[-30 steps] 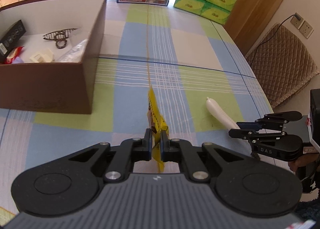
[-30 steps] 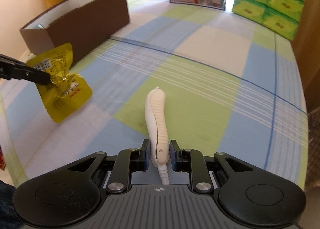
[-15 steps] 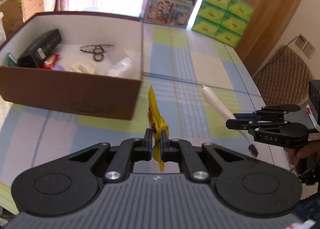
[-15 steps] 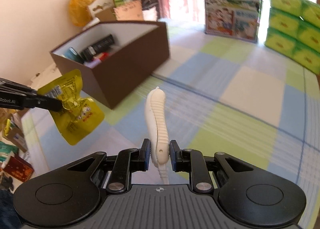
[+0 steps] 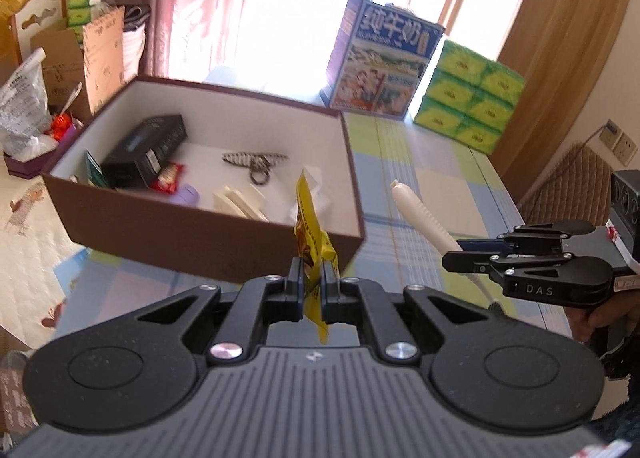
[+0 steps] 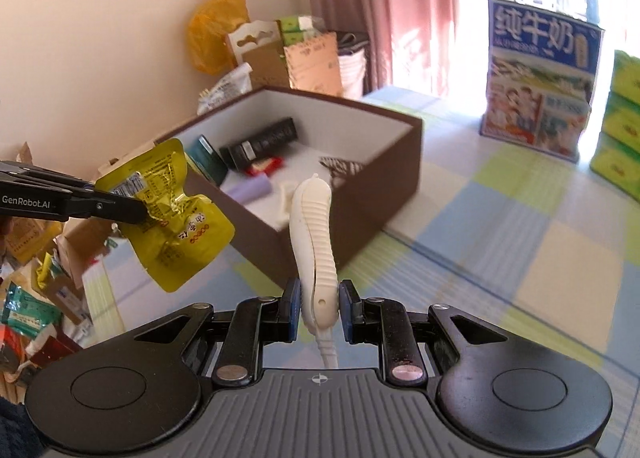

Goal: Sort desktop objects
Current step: 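Lift and carry the yellow packet and white brush over the brown box with both tools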

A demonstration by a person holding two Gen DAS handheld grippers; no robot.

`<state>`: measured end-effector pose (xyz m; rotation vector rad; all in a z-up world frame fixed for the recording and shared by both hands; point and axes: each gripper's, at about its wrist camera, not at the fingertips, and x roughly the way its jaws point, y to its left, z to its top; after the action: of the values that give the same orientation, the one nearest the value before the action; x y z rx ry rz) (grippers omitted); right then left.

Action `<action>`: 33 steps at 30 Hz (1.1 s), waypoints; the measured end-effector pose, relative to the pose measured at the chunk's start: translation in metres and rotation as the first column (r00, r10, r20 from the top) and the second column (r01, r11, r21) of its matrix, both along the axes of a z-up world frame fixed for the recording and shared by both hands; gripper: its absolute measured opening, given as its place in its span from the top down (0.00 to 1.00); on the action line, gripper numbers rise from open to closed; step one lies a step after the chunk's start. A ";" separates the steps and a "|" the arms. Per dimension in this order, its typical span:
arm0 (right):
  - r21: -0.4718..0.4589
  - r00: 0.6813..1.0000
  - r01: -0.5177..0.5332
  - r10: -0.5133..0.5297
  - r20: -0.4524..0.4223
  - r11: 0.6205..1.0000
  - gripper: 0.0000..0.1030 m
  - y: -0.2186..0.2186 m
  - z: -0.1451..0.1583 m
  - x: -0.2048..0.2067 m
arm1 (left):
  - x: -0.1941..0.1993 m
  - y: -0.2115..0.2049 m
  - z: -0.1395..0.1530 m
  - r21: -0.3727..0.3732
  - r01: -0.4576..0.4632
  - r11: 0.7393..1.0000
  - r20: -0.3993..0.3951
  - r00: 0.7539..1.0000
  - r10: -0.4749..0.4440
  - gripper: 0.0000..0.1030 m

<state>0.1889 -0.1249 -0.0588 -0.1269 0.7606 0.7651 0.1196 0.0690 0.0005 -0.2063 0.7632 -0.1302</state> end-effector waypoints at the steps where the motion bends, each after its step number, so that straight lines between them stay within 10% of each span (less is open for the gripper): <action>1: 0.004 1.000 -0.004 0.004 0.004 1.000 0.83 0.005 0.002 0.002 | 0.000 0.006 0.003 0.000 -0.003 1.000 0.008 1.000 0.003 0.96; 18: 0.092 0.998 0.027 -0.031 0.045 0.995 0.83 0.099 0.037 0.073 | 0.071 0.103 0.033 0.014 -0.043 0.999 0.140 0.989 0.041 0.96; 33: 0.041 0.994 0.097 -0.094 -0.054 0.994 0.83 0.169 0.006 0.132 | 0.152 0.122 -0.039 -0.004 0.038 0.999 -0.097 0.995 -0.038 0.96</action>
<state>0.3212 0.0437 -0.0532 -0.0310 0.7927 0.6957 0.2712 0.1909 -0.0387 -0.2011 0.8637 -0.1576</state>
